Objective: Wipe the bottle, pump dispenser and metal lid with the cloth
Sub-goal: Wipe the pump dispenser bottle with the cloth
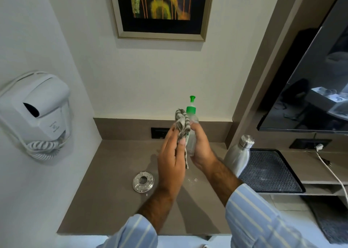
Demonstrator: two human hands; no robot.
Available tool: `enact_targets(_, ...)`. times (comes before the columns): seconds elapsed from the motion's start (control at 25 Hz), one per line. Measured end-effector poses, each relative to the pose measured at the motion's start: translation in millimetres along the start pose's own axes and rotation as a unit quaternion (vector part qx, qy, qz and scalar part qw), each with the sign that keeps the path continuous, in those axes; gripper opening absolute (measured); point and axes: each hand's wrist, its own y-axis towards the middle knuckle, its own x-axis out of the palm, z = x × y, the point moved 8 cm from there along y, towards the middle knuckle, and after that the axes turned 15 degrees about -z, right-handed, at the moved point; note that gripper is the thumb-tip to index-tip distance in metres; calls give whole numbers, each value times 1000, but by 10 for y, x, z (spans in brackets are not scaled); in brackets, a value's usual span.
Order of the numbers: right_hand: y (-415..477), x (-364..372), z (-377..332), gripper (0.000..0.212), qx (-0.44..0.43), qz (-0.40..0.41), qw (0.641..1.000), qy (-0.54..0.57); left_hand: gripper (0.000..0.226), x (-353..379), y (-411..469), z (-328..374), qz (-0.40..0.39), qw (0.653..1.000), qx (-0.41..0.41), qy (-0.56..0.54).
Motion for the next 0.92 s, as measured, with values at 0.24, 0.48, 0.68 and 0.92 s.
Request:
enact_targets(0.24, -39, -162, 88, 47, 34, 68, 995, -67, 33, -119, 667, -98, -4, 993, -110, -49)
enact_targets(0.48, 23, -418, -235, 43, -4, 175, 978, -112, 34, 197, 483, 104, -40, 997, 47, 49)
enact_targets(0.68, 15, -411, -155, 47, 11, 176, 968, -180, 30, 216, 866, -247, -34, 957, -165, -237)
enact_targets(0.92, 226, -409, -278, 47, -6, 55, 996, -67, 32, 244, 679, 168, -33, 996, 75, -34)
